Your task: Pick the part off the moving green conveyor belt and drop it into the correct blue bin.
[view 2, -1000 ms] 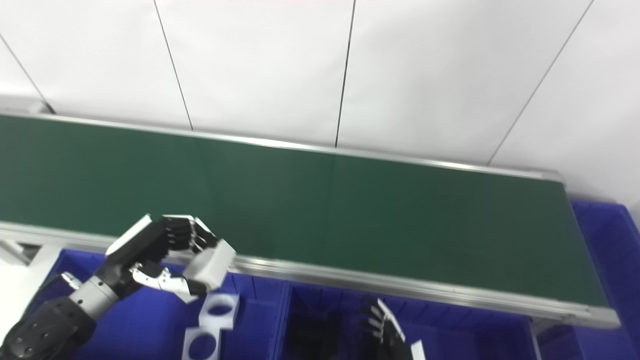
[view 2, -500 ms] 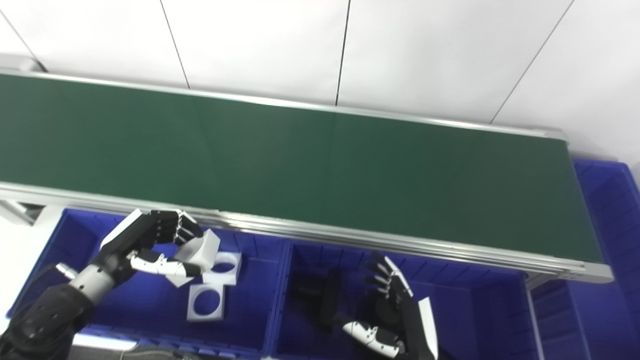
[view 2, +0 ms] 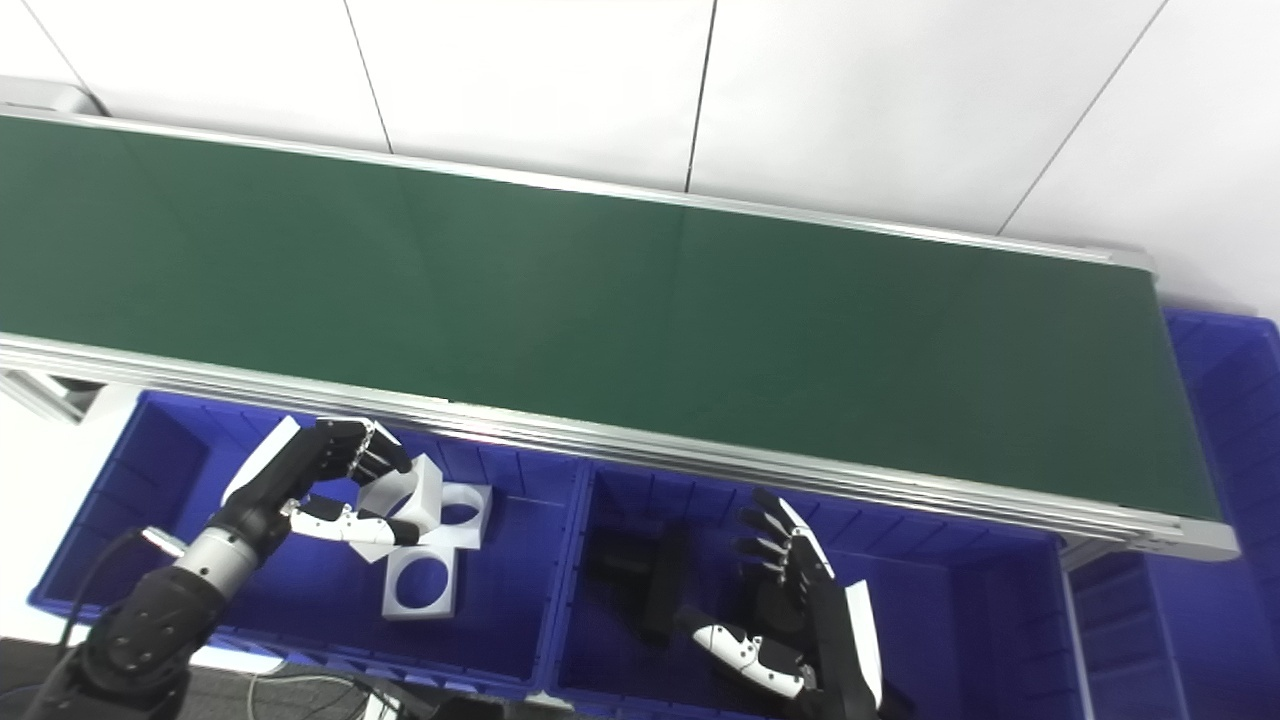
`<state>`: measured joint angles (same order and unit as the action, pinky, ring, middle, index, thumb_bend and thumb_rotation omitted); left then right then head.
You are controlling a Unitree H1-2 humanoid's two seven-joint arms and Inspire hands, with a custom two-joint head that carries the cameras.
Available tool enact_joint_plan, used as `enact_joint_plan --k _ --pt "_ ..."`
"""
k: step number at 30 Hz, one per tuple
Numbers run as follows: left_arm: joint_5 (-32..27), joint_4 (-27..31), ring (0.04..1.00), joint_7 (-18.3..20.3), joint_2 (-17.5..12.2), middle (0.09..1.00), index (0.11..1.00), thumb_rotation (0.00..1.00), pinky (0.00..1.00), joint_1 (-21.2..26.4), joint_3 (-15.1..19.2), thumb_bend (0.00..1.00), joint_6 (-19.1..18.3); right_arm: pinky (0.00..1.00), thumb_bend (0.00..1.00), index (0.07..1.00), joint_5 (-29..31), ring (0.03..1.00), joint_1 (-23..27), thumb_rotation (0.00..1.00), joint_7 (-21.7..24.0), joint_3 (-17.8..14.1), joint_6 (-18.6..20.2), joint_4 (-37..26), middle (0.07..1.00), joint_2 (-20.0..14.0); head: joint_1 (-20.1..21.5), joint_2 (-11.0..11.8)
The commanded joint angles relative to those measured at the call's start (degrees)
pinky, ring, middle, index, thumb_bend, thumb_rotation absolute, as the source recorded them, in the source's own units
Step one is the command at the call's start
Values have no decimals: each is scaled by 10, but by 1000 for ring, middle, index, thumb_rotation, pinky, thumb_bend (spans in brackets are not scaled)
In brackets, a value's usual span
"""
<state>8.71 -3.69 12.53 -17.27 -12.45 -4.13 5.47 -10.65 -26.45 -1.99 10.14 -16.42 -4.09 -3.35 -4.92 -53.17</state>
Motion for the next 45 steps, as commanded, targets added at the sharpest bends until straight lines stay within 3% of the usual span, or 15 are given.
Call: enact_joint_plan --k 1,2,3,4,6,9,16,21,27,30,32,39,45 --pt "5 15 471 -5 -13 508 492 0 466 6 4 489 10 639 650 864 -1 732 2 21 2 -1 -5 -13 808 4 0 1" --pt "17 22 473 2 -20 509 488 0 512 6 -3 496 -2 639 651 865 -1 732 2 22 2 -1 -6 -13 808 4 0 2" --pt "26 26 636 7 -25 652 614 0 615 6 -8 691 -11 637 651 864 -2 730 2 19 1 -1 -6 -13 808 4 0 2" --pt "34 35 760 14 -31 774 737 0 702 5 -14 800 -24 636 651 863 -2 729 2 9 1 -1 -7 -12 806 4 0 2" --pt "43 50 811 23 -37 827 794 0 741 2 -21 837 -46 636 652 862 -2 728 2 3 1 -1 -7 -11 806 4 0 3" --pt "47 68 931 34 -46 936 918 0 894 -1 -28 911 -67 634 650 862 -2 726 3 0 2 -1 -5 -12 805 4 0 3" --pt "37 95 995 112 -95 999 998 35 882 15 -64 920 -99 634 646 862 -4 726 8 0 1 0 -10 -2 807 5 9 14" --pt "6 122 999 139 -94 1000 1000 55 887 18 -67 941 -107 632 639 861 -16 728 10 0 -2 5 -10 2 812 12 40 24" --pt "-125 120 951 149 -39 957 937 0 938 7 -41 895 -103 617 633 861 -34 717 14 0 -12 8 -22 16 808 22 91 28" --pt "-171 112 783 143 -5 787 779 0 792 3 -24 779 -91 622 643 849 -43 720 14 0 -21 8 -25 19 804 32 120 28" --pt "-195 103 729 142 14 732 712 0 742 3 -15 706 -80 627 654 846 -48 722 15 0 -30 7 -23 21 801 41 142 27" --pt "-223 70 646 147 57 648 623 0 639 10 -8 675 -20 641 660 838 -63 727 15 3 -75 -3 -34 34 793 77 221 32" --pt "-252 50 602 155 81 608 597 0 588 12 -10 701 -8 653 635 842 -79 734 16 31 -112 -6 -43 44 796 97 248 35"
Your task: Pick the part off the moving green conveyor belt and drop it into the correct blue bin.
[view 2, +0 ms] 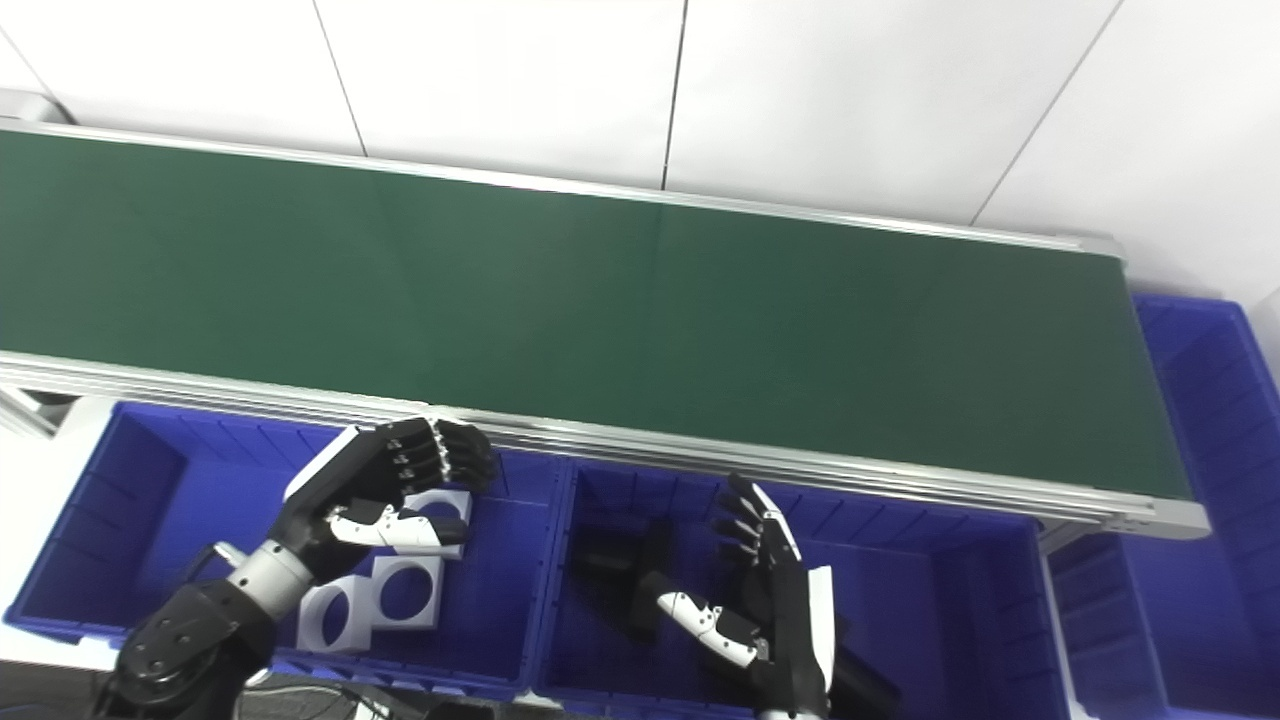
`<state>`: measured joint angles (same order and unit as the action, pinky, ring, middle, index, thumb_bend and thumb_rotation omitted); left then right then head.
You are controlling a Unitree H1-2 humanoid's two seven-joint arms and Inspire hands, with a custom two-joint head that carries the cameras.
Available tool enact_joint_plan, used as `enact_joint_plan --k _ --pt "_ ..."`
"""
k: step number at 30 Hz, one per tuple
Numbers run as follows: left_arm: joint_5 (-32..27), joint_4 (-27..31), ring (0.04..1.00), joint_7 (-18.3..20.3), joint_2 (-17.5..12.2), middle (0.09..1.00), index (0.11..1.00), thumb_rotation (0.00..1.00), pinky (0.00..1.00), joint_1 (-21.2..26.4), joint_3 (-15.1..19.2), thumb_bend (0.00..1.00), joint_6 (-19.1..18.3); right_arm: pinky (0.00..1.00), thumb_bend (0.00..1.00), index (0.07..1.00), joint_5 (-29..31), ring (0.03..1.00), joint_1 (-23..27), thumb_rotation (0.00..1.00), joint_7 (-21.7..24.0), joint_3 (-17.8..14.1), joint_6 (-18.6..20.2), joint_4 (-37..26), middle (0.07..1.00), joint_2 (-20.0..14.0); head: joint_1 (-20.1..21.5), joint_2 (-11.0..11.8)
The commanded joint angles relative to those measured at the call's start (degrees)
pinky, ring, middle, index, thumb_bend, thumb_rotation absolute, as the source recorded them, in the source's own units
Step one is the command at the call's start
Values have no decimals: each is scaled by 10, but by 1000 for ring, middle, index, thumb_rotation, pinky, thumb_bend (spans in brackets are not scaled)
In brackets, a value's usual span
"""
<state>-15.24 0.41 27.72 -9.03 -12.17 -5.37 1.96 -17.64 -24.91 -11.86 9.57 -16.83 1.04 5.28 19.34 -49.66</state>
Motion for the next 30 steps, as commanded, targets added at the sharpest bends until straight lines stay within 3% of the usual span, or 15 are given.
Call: enact_joint_plan --k 1,3,6,7,11,16,30 --pt "-11 10 612 1 1 605 596 0 599 7 2 695 29 656 628 840 -12 741 1 43 -19 0 -40 -7 797 13 6 1" --pt "-12 11 628 -1 6 607 600 0 622 3 2 693 26 659 624 839 -15 749 0 54 -25 1 -40 -7 801 16 8 2" --pt "4 0 655 -19 20 643 632 0 671 -6 5 692 49 663 627 839 -14 757 -3 77 -28 2 -33 -10 804 18 21 7" --pt "14 -4 719 -26 24 720 693 0 731 -8 5 695 58 663 634 840 -14 751 -3 81 -29 3 -32 -10 800 18 23 7" --pt "40 -28 818 -38 28 825 792 0 855 -9 -2 700 101 666 636 852 -8 746 -7 101 -23 9 -28 -11 805 15 29 9" --pt "60 -40 846 -50 29 844 815 0 896 -11 -6 715 119 667 665 863 1 756 -10 84 -15 12 -21 -14 816 8 32 11" --pt "68 -31 890 -70 31 912 877 0 941 -18 -7 719 110 671 669 872 3 763 -9 102 -4 10 -15 -15 824 -1 41 11"
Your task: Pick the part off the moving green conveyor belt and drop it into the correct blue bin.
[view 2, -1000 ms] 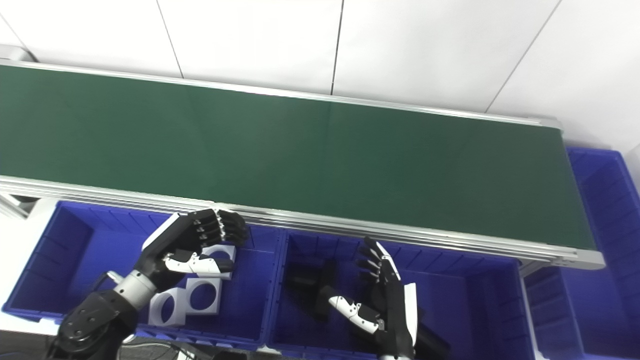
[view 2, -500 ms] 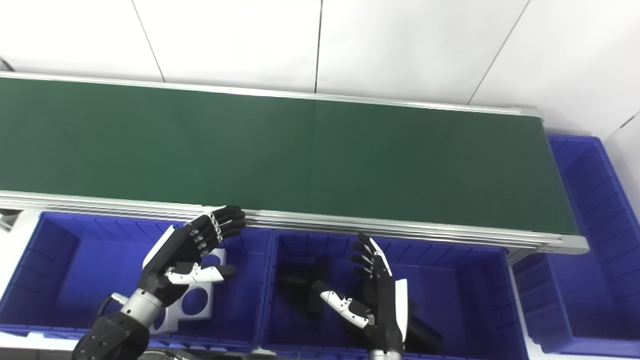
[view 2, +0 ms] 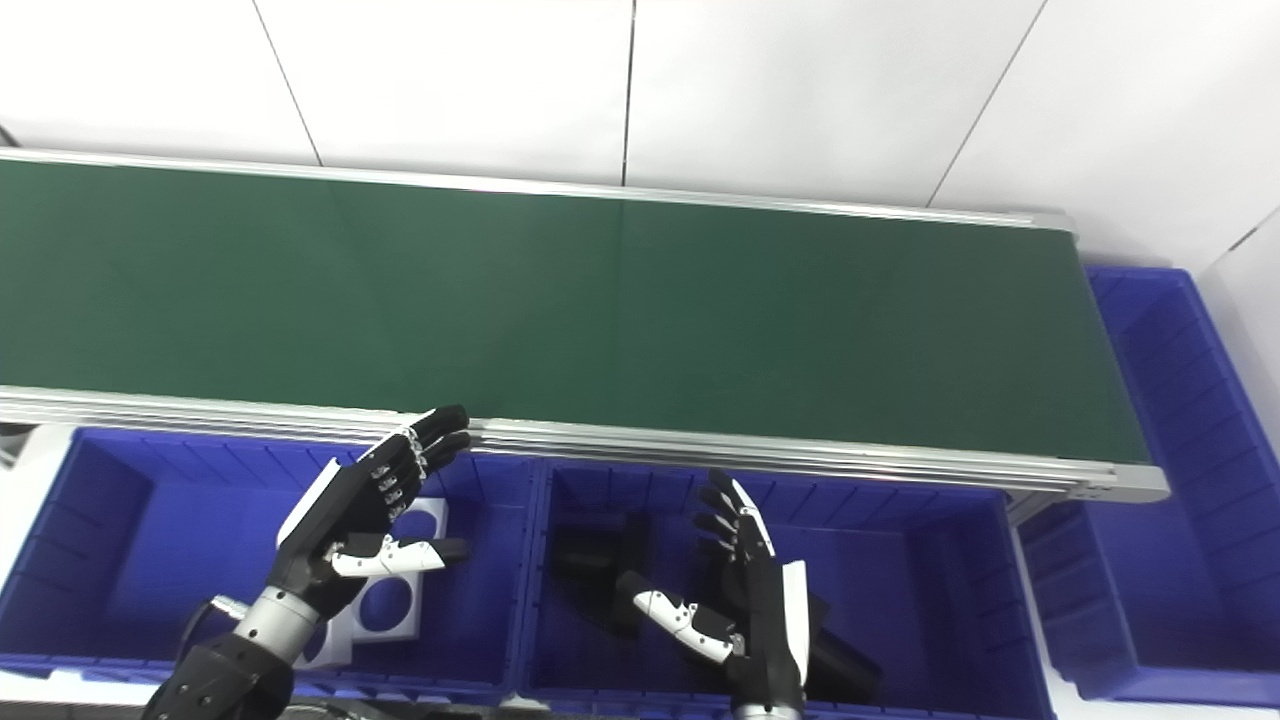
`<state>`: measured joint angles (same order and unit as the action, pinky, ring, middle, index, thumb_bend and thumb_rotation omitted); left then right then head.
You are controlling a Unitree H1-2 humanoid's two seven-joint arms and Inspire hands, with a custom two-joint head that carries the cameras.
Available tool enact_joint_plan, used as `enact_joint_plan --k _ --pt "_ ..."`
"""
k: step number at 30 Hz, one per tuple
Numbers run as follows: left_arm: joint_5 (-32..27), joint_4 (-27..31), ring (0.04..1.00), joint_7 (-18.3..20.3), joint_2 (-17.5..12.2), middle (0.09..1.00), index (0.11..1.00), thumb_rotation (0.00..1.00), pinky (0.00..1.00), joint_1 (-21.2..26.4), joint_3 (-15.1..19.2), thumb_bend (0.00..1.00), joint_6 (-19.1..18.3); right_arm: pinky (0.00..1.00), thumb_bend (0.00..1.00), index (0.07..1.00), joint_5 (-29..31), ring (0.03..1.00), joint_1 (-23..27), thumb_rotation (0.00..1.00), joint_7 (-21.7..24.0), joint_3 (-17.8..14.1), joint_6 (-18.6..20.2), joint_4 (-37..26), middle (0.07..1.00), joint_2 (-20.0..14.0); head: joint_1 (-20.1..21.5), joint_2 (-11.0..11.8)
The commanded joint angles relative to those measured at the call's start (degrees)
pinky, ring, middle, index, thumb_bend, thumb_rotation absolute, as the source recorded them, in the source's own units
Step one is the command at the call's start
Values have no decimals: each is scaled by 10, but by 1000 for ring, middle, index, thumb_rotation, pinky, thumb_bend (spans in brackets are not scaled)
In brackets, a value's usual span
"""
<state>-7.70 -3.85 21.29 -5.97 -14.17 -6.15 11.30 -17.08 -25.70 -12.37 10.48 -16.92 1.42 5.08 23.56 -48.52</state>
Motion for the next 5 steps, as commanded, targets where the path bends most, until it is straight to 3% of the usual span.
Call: enact_joint_plan --k 1,5 --pt "-7 12 886 -6 1 908 877 0 938 0 1 728 18 671 666 873 -2 763 -3 98 2 1 -14 -20 823 0 -10 0" --pt "4 17 876 -16 5 901 873 0 926 -9 -1 722 17 664 662 873 9 757 -8 72 12 1 -21 -24 820 -10 -47 4"
